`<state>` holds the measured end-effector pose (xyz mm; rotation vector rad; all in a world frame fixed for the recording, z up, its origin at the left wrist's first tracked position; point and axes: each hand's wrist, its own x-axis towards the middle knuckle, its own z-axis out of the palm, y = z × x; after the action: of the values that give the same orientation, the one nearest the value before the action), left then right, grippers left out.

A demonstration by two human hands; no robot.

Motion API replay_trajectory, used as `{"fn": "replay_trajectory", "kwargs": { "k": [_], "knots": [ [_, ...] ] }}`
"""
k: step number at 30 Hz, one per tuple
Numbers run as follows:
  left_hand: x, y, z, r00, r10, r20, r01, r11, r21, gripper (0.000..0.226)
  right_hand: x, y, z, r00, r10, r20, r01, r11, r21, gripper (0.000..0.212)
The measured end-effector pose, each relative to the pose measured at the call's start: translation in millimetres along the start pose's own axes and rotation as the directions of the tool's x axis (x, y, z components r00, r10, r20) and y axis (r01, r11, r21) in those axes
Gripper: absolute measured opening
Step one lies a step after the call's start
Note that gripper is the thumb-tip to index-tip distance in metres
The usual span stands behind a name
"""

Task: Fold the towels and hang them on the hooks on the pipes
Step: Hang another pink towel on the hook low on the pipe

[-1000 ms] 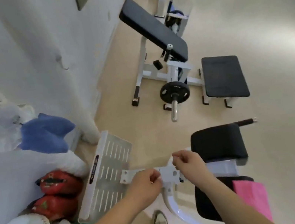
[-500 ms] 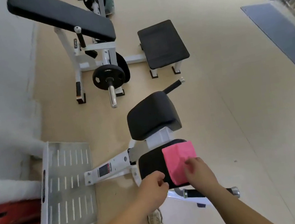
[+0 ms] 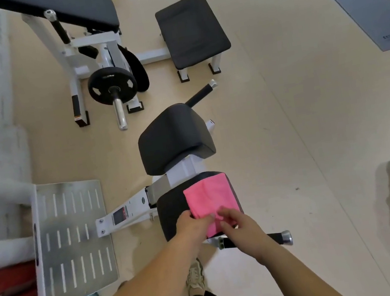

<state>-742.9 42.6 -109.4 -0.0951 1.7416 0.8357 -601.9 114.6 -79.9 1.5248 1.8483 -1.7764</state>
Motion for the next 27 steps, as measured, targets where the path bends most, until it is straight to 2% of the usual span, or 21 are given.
{"fn": "replay_trajectory", "kwargs": {
  "k": [2, 4, 7, 10, 11, 13, 15, 17, 20, 21, 23, 25, 27],
  "knots": [
    [-12.1, 10.0, 0.6, 0.998, 0.025, 0.052, -0.024, 1.000, -0.020, 0.042, -0.9, -4.6, -2.6, 0.999, -0.007, -0.054, 0.009, 0.999, 0.040, 0.036],
    [-23.3, 19.9, -6.8, 0.991, 0.122, 0.061, -0.122, 0.992, -0.003, 0.036, -1.6, -16.3, -4.1, 0.986, -0.046, -0.162, 0.059, 0.995, 0.076, 0.026],
    [-50.2, 37.6, -38.8, 0.944, 0.331, -0.001, -0.330, 0.940, 0.087, 0.028, -1.3, -53.7, 1.2, 0.944, -0.221, -0.245, 0.222, 0.975, -0.023, 0.024],
    [-80.1, 52.1, -94.5, 0.871, 0.490, -0.043, -0.476, 0.862, 0.177, 0.014, 7.7, -102.5, 24.5, 0.884, -0.458, -0.096, 0.437, 0.881, -0.181, 0.044],
    [-88.8, 55.1, -112.6, 0.853, 0.519, -0.044, -0.503, 0.842, 0.194, 0.013, 9.6, -118.2, 33.2, 0.875, -0.483, -0.023, 0.472, 0.864, -0.178, 0.056],
    [-107.2, 55.5, -156.4, 0.818, 0.569, -0.079, -0.550, 0.816, 0.181, 0.015, 11.2, -154.7, 54.8, 0.891, -0.441, 0.108, 0.451, 0.888, -0.093, 0.078],
    [-128.6, 51.9, -198.4, 0.801, 0.581, -0.144, -0.582, 0.812, 0.039, 0.022, 10.9, -187.4, 75.3, 0.921, -0.317, 0.226, 0.322, 0.947, 0.017, 0.094],
    [-148.3, 43.9, -240.1, 0.788, 0.573, -0.223, -0.606, 0.786, -0.121, 0.025, 9.1, -218.0, 102.3, 0.911, -0.216, 0.352, 0.218, 0.975, 0.036, 0.096],
    [-162.0, 26.1, -294.5, 0.772, 0.540, -0.335, -0.624, 0.745, -0.235, 0.036, 4.8, -258.5, 157.8, 0.832, -0.230, 0.505, 0.176, 0.972, 0.153, 0.063],
    [-164.1, 19.9, -310.9, 0.760, 0.522, -0.387, -0.627, 0.745, -0.227, 0.036, 0.7, -272.8, 178.7, 0.819, -0.258, 0.512, 0.162, 0.961, 0.224, 0.055],
    [-167.4, 6.9, -344.4, 0.734, 0.454, -0.504, -0.610, 0.767, -0.198, 0.034, -7.3, -301.7, 218.9, 0.840, -0.296, 0.454, 0.176, 0.941, 0.289, 0.051],
    [-169.2, -4.2, -377.9, 0.715, 0.390, -0.580, -0.574, 0.801, -0.169, 0.033, -16.9, -330.8, 254.2, 0.860, -0.324, 0.395, 0.245, 0.940, 0.239, 0.049],
    [-171.6, -12.0, -410.6, 0.700, 0.357, -0.619, -0.555, 0.817, -0.157, 0.043, -25.6, -357.9, 282.7, 0.842, -0.364, 0.398, 0.345, 0.931, 0.123, 0.043]
  ]
}}
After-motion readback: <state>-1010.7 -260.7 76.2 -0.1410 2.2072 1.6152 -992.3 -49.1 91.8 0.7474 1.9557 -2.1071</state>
